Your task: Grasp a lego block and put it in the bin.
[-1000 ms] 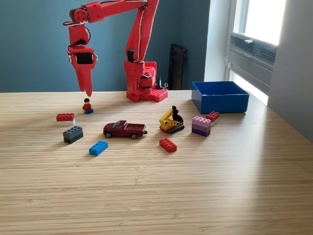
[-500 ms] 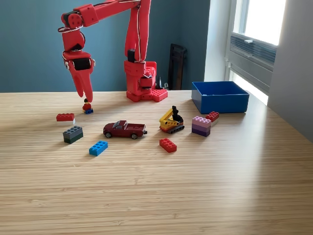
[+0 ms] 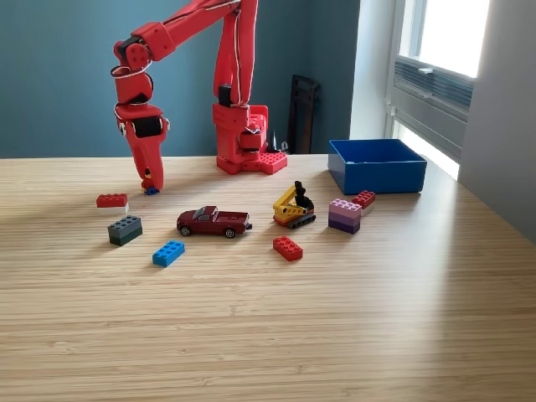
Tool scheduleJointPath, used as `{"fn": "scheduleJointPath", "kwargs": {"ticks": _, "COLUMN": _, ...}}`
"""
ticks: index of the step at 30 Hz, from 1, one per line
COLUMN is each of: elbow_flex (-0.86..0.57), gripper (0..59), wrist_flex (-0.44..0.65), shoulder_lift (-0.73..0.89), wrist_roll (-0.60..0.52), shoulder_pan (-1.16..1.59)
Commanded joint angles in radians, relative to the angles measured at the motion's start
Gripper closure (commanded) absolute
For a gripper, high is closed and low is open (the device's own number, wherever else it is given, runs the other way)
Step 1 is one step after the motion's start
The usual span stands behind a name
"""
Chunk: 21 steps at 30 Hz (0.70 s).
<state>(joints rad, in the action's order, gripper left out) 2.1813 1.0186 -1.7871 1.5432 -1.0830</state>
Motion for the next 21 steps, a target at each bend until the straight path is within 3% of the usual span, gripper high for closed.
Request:
{"fn": "scheduleJointPath", "kwargs": {"ticks": 1, "elbow_flex": 0.023, "gripper": 27.6, "wrist_flex": -0.04, "shoulder_lift": -0.009, "wrist_roll": 0.391, "shoulder_pan": -0.014}}
{"fn": "scheduleJointPath", "kwargs": {"ticks": 21, "elbow_flex": 0.066, "gripper": 40.1, "wrist_flex": -0.115, "shoulder_lift": -0.009, "wrist_roll": 0.341, "shoulder_pan": -0.014}}
